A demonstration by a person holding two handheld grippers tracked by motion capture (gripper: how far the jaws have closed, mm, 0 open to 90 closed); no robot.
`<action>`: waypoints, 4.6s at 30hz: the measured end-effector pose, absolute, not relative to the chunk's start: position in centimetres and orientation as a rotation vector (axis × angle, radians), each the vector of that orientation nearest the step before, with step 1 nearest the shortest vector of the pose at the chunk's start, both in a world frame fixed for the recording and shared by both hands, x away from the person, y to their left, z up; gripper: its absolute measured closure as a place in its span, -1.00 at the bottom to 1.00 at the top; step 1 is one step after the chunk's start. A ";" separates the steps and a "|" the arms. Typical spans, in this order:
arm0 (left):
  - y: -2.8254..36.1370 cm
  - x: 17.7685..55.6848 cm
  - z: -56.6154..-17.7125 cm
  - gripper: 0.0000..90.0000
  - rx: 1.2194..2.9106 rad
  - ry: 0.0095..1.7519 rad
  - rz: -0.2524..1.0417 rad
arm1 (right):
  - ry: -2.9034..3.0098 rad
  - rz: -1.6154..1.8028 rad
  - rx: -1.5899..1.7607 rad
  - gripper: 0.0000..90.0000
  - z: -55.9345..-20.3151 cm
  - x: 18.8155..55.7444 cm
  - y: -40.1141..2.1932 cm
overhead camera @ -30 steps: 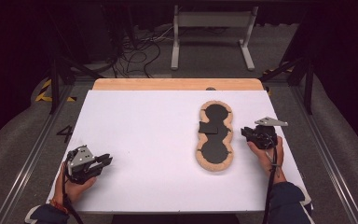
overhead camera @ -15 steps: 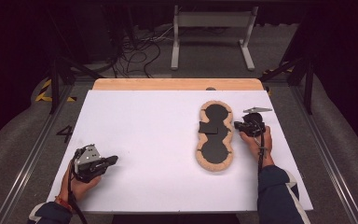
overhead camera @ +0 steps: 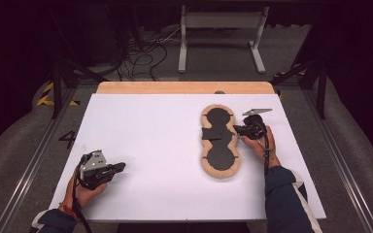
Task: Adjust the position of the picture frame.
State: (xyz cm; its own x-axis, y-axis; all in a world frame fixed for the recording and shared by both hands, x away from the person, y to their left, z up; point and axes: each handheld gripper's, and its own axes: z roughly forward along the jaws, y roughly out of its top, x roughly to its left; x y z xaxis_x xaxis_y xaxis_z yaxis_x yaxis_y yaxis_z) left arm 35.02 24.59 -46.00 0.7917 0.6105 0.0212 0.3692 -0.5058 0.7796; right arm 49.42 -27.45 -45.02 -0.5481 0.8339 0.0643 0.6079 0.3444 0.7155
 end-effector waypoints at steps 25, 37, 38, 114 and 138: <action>17.9 34.3 -46.4 0.95 2.235 0.540 0.221 | 2.516 1.062 0.992 1.00 -45.2 47.4 -20.6; 11.9 33.4 -46.7 0.94 2.285 0.411 0.152 | 2.531 1.104 0.952 1.00 -45.5 46.2 -18.6; 11.5 33.4 -46.7 0.93 2.284 0.408 0.144 | 2.536 1.105 0.946 1.00 -45.5 46.2 -18.5; 17.4 40.4 -42.9 0.84 2.053 0.729 0.310 | 2.483 1.141 1.007 0.98 -43.9 30.2 -24.4; 13.7 50.8 -43.8 0.77 2.081 1.026 0.320 | 2.621 1.130 0.864 1.00 -45.4 28.1 -21.7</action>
State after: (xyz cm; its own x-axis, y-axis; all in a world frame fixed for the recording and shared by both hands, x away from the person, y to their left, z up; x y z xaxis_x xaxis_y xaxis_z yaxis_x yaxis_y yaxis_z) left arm 50.81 13.71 -43.83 0.6427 0.7585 -0.1077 0.5626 -0.3718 0.7384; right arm 28.14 -21.70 -45.35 -0.8206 0.5661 0.0785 0.4458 0.5480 0.7078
